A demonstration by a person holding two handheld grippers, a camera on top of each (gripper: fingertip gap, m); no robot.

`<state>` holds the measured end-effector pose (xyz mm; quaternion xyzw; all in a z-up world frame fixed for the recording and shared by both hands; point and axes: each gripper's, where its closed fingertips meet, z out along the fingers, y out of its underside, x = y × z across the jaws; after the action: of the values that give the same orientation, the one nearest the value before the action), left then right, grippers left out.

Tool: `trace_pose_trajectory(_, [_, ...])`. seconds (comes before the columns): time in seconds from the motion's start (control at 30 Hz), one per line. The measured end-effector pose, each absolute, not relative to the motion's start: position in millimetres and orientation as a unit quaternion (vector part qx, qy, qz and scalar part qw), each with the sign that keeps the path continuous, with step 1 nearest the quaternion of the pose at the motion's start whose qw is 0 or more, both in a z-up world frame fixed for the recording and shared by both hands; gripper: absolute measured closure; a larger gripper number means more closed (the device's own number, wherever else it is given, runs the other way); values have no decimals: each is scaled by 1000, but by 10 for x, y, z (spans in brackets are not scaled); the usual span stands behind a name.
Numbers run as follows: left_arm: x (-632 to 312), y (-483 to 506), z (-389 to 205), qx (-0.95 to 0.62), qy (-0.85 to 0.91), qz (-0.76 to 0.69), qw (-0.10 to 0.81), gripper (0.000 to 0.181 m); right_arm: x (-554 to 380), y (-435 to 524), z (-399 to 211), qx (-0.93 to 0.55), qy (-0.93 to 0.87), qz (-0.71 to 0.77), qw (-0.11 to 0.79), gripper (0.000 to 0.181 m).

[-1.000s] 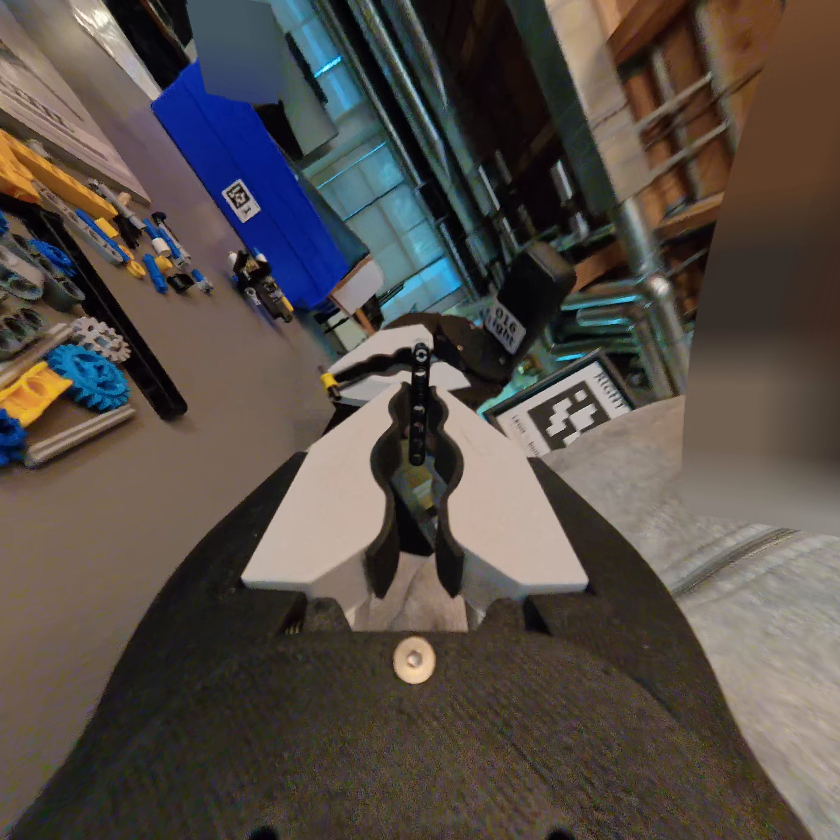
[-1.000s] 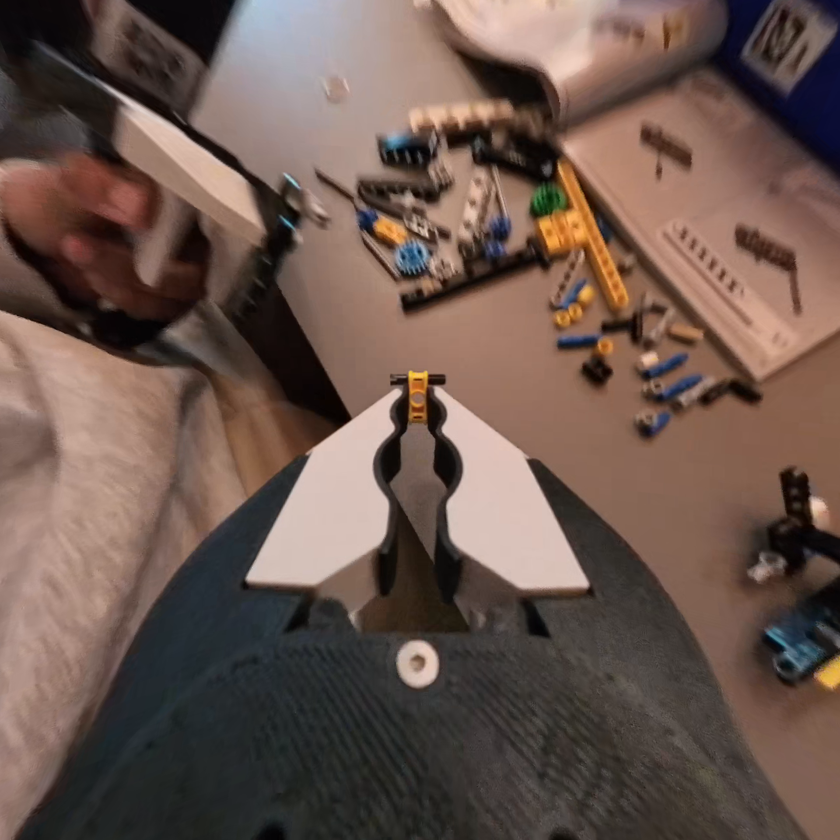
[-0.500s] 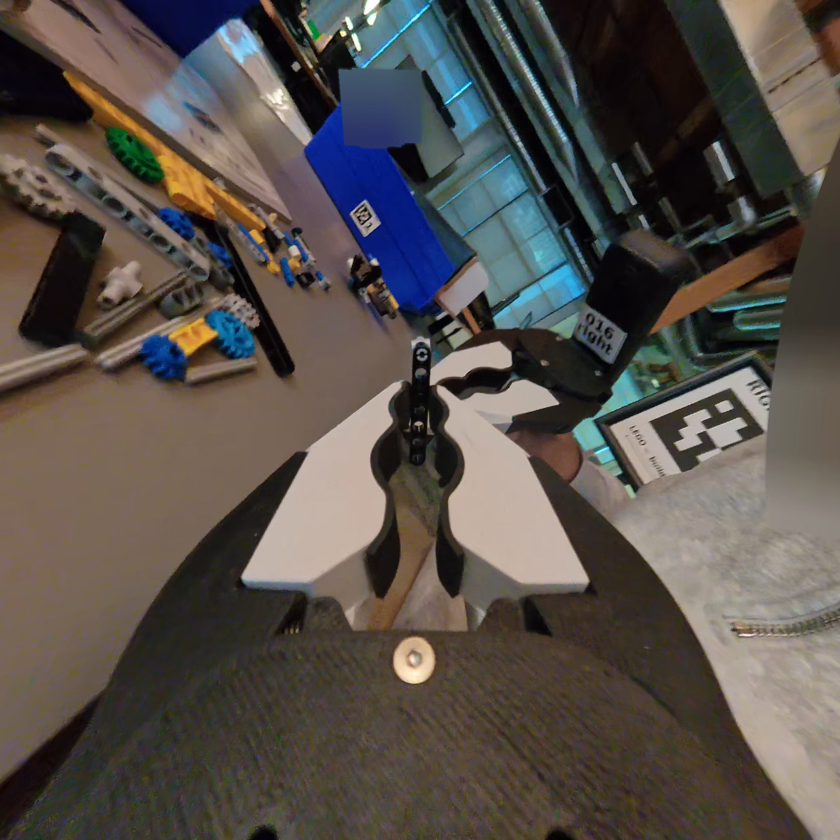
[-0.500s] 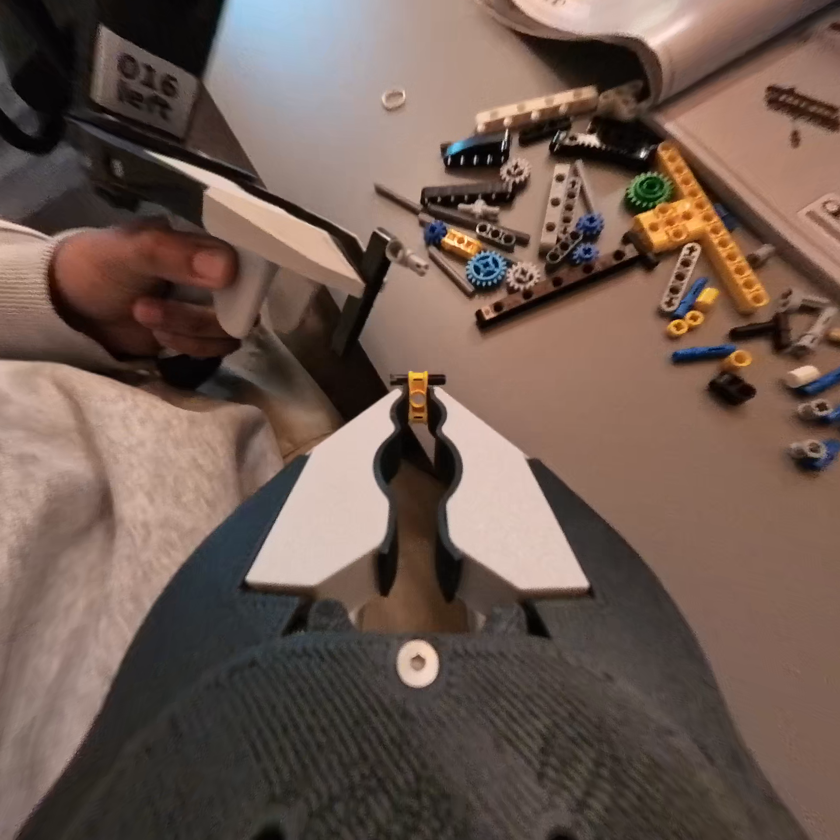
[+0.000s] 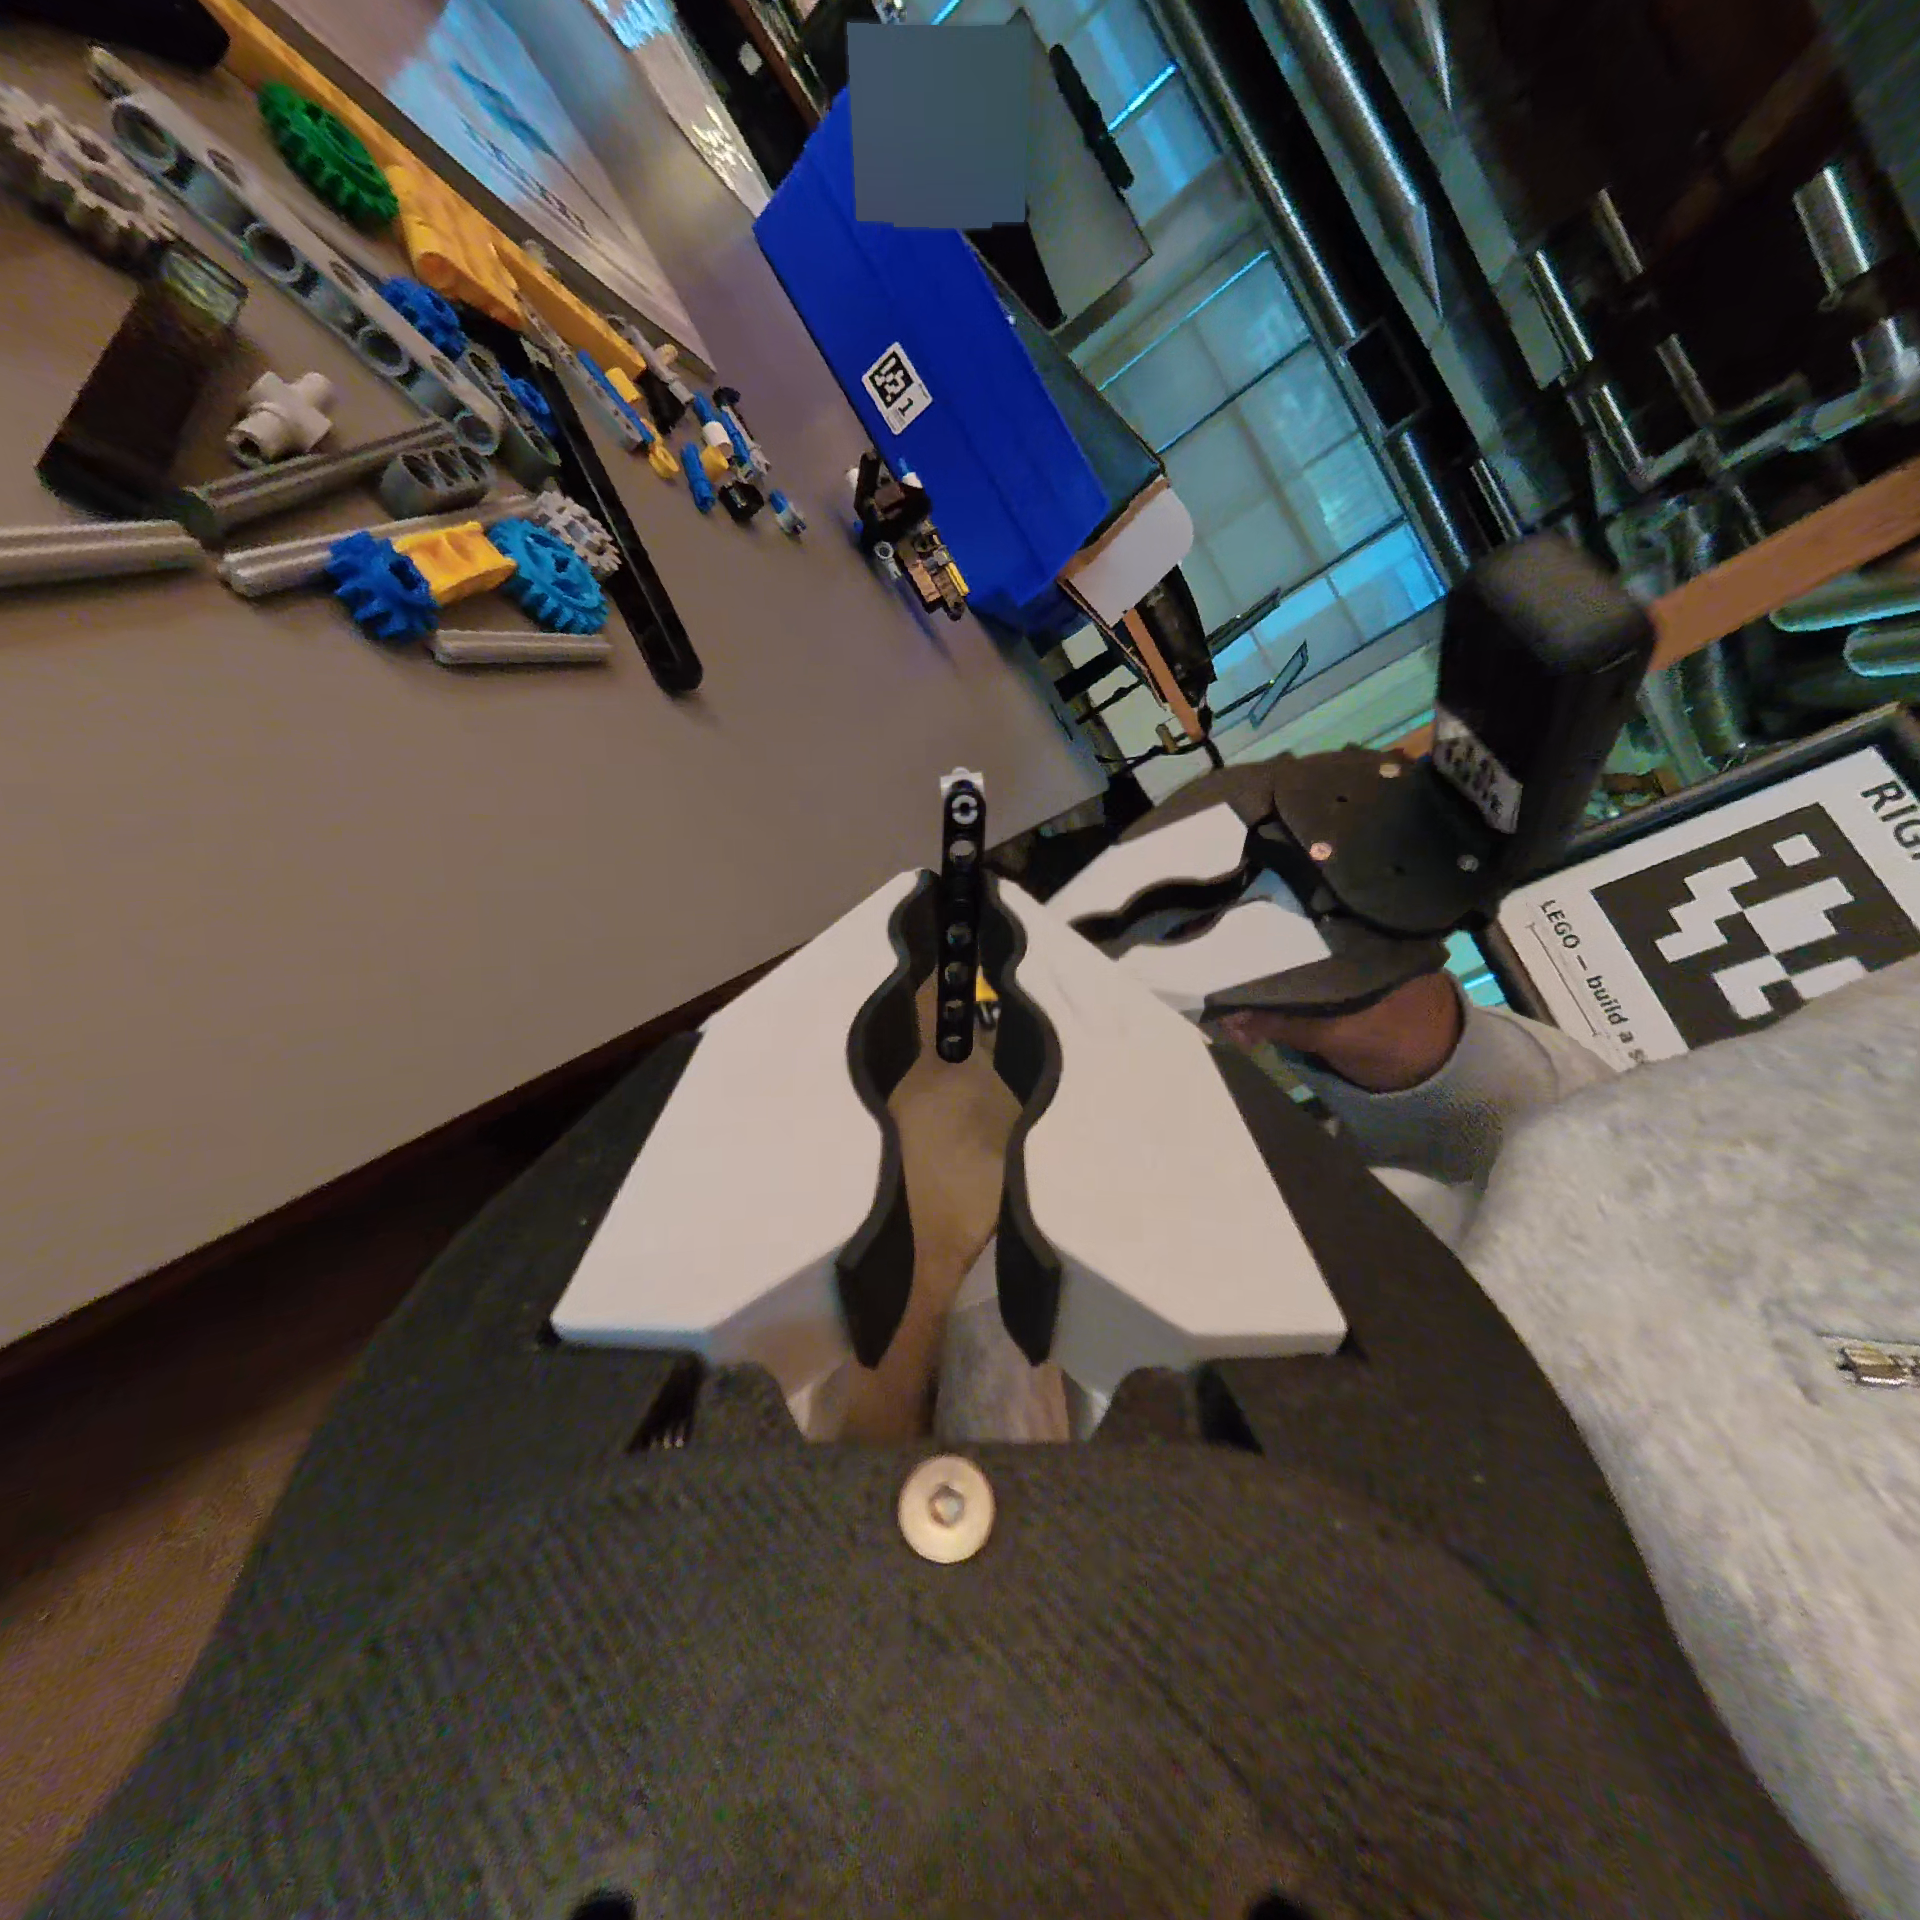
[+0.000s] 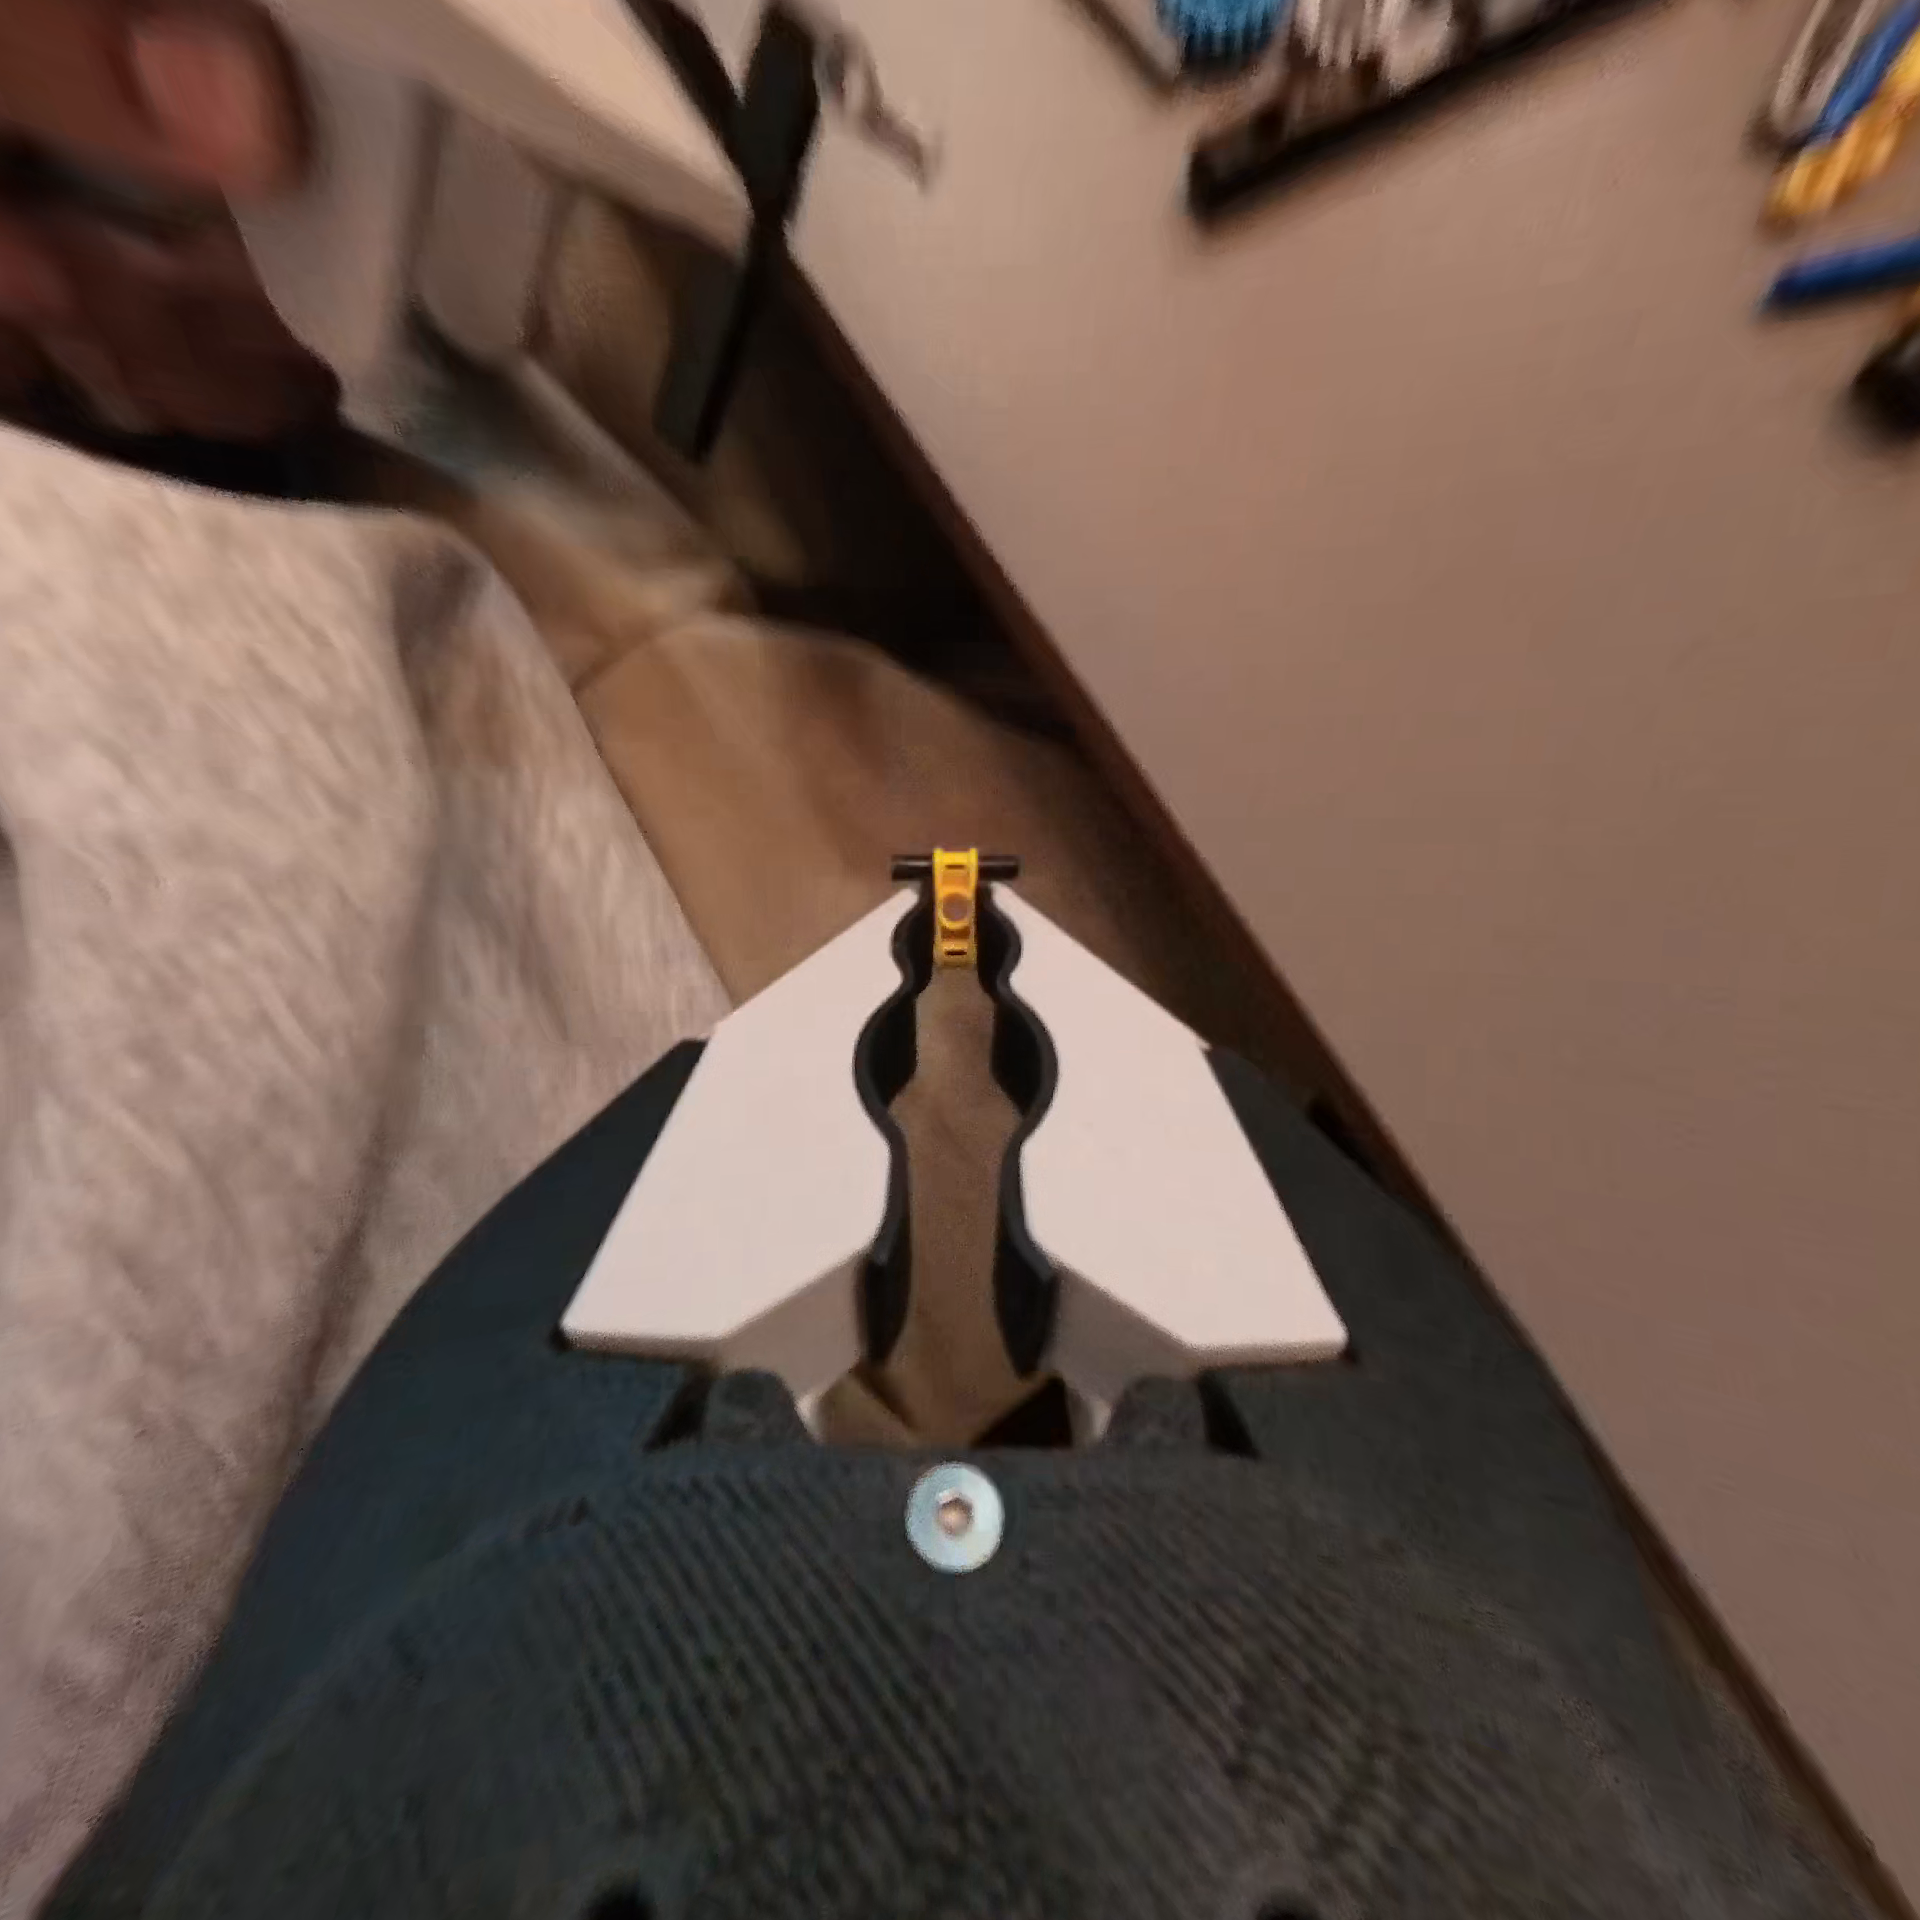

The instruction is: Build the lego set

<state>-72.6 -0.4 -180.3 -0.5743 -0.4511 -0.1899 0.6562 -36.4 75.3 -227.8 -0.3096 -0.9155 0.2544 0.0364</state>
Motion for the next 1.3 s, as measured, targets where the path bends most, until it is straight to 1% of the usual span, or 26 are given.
trace_pose_trajectory(0.03, [-714, 11, -1791, -572, -449, -196, 658, 175, -285, 841, -2331, -318, -918, 236, 28, 176])
trace_pose_trajectory(0.13, [-657, 67, -1758, -573, -440, -207, 660, 175, -118, 974, -2523, -352, -912, 209, 0, 176])
trace_pose_trajectory(0.27, [-625, 78, -1752, -585, -432, -197, 658, 175, -62, 999, -2647, -368, -905, 213, -2, 174])
trace_pose_trajectory(0.33, [-635, 67, -1749, -582, -434, -198, 659, 175, -33, 972, -2585, -367, -902, 227, -14, 159])
trace_pose_trajectory(0.37, [-638, 69, -1746, -580, -434, -200, 660, 175, -26, 984, -2549, -369, -900, 231, -19, 155])
trace_pose_trajectory(0.47, [-622, 103, -1743, -583, -430, -203, 659, 175, -63, 1080, -2431, -387, -887, 250, -34, 152])
trace_pose_trajectory(0.53, [-614, 119, -1746, -586, -427, -205, 657, 175, -127, 1163, -2382, -414, -868, 270, -53, 156])
trace_pose_trajectory(0.63, [-618, 123, -1752, -585, -428, -209, 657, 175, -196, 1218, -2386, -449, -836, 297, -106, 165])
trace_pose_trajectory(0.73, [-617, 127, -1762, -586, -428, -211, 655, 175, -201, 1137, -2409, -452, -820, 314, -158, 171])
trace_pose_trajectory(0.87, [-619, 130, -1766, -587, -428, -212, 654, 175, -180, 1096, -2547, -435, -839, 286, -159, 166])
trace_pose_trajectory(0.93, [-616, 134, -1767, -588, -427, -213, 654, 176, -132, 1073, -2591, -430, -843, 273, -175, 164])
trace_pose_trajectory(1.0, [-614, 134, -1767, -588, -426, -214, 653, 175, -94, 1042, -2589, -431, -837, 272, -198, 165])
trace_pose_trajectory(1.1, [-615, 132, -1765, -588, -426, -214, 653, 176, -31, 1021, -2599, -428, -835, 264, -223, 173])
trace_pose_trajectory(1.3, [-615, 128, -1762, -587, -426, -216, 654, 175, 84, 881, -2571, -413, -829, 276, -257, 174])
